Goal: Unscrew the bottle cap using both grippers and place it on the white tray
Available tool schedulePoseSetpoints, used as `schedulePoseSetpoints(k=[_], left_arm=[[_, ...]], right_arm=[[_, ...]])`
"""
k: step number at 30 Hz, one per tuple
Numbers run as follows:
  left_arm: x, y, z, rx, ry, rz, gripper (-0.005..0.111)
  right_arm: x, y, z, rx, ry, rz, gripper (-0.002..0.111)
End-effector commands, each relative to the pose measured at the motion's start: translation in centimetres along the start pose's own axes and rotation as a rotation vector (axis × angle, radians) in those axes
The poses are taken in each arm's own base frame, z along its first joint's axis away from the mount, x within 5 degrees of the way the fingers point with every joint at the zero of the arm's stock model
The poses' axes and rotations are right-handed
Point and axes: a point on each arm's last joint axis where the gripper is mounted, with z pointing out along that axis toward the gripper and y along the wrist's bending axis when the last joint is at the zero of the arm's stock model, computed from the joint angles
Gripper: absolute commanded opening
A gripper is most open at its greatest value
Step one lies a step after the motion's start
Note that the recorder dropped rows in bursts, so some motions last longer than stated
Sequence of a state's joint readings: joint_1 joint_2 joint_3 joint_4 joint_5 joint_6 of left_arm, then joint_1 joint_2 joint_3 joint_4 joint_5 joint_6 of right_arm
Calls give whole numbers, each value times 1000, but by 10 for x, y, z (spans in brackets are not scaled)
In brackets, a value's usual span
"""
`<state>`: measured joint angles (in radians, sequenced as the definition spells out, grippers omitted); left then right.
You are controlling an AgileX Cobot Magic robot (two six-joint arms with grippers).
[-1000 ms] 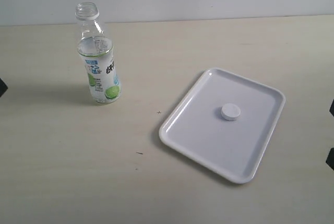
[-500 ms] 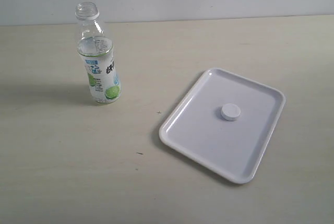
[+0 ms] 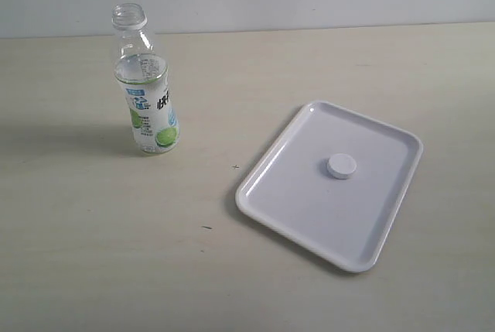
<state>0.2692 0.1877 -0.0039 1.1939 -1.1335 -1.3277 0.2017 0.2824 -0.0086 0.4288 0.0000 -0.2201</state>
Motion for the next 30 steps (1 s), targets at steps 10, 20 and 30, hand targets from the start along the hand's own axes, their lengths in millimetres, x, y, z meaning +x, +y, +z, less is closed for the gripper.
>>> schedulePoseSetpoints(k=[10,20,30], left_arm=[[1,0,-1,-1,-2,-9,0],[1,0,-1,-1,-2,-9,0],[1,0,0,1,1,-16,0]], right_arm=[[1,-1,0,4,-2,42,0],[-2,-1,0,11,-32,-26,0],[-7,-2,-22,42,-198,-49,0]])
